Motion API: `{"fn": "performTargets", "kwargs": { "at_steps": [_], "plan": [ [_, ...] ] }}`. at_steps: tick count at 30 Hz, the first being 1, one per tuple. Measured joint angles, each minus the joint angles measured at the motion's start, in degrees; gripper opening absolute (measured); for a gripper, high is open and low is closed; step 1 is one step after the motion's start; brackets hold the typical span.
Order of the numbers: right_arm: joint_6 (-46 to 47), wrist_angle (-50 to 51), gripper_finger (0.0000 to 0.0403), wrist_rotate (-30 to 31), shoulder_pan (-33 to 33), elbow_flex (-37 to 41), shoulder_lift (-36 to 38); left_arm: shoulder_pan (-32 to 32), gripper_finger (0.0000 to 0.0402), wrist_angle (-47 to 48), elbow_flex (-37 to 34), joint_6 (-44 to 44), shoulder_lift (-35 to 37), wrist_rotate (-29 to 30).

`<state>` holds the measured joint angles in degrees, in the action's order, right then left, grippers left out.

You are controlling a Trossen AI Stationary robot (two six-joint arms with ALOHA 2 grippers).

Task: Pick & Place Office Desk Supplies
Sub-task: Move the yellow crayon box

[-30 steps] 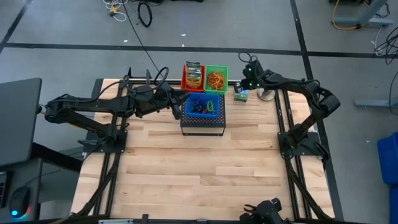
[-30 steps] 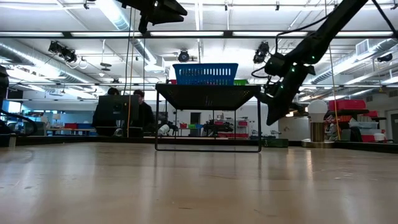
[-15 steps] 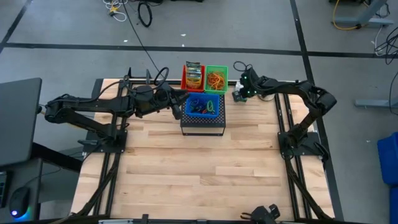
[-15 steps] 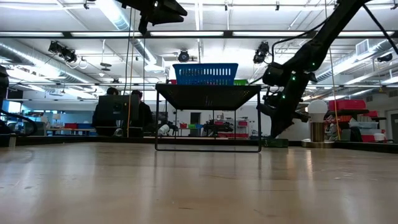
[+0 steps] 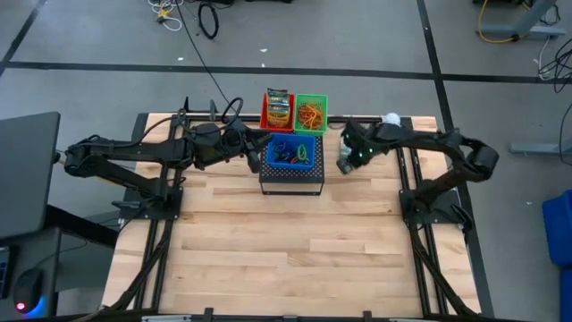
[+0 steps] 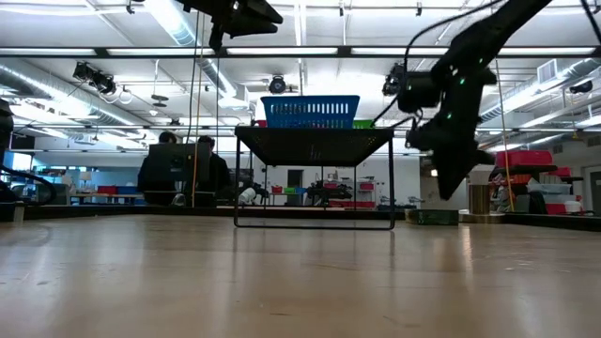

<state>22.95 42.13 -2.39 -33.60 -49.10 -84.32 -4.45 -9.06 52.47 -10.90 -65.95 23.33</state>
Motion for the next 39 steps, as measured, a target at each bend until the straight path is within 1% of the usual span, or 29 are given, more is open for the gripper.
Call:
{"fn": "performTargets", "kwargs": {
  "at_steps": [3,5,8,10,13,15,17,19,24,27,31,35,39],
  "plan": [
    [1.76,3.94,0.0000,-1.25,4.57,0.02,3.59,0.00,0.0109,0.07,0.00,0.00,0.00,-0.02],
    [2.29,4.62,0.0000,-1.58,6.19,0.02,6.12,0.00,0.0109,0.43,0.00,0.00,0.00,-0.04],
    [2.22,2.38,0.0000,-0.82,4.78,0.02,8.43,0.00,0.0109,0.57,-0.02,0.17,0.00,-0.02],
    [0.67,0.19,0.0000,1.62,2.35,0.02,8.33,0.00,0.0109,0.68,-0.02,0.69,0.00,-0.02],
    [-4.94,-7.14,0.0000,8.54,-0.68,0.02,6.62,0.00,0.0109,0.97,-0.02,1.13,0.00,-0.04],
    [-8.01,-12.00,0.0000,11.48,-2.69,0.02,4.64,0.00,0.0109,1.01,-0.02,1.35,0.00,-0.02],
    [-9.97,-16.51,0.0000,11.77,-4.96,0.02,2.23,0.00,0.0109,1.44,-0.02,1.54,0.00,-0.02],
    [-11.01,-18.94,0.0000,11.93,-6.96,0.02,-0.59,0.00,0.0109,1.75,-0.02,2.53,0.00,-0.02],
    [-13.48,-19.90,0.0000,12.08,-9.89,0.02,-6.93,0.00,0.0109,2.02,-0.02,4.04,0.00,0.00],
    [-13.60,-19.15,0.0000,11.66,-9.79,0.02,-8.46,0.00,0.0109,2.08,-0.02,4.04,0.00,0.18],
    [-11.39,-14.89,0.0000,10.36,-8.24,-0.04,-7.96,0.00,0.0109,2.07,-0.02,3.96,0.00,0.20],
    [-9.51,-8.35,0.0000,8.69,-5.38,-0.20,-7.05,0.00,0.0109,2.09,-0.02,4.04,0.00,0.20],
    [-7.25,-3.31,0.0000,5.81,-0.61,0.01,-5.20,0.00,0.0109,2.26,-0.02,4.07,0.00,0.25]
  ]
}}
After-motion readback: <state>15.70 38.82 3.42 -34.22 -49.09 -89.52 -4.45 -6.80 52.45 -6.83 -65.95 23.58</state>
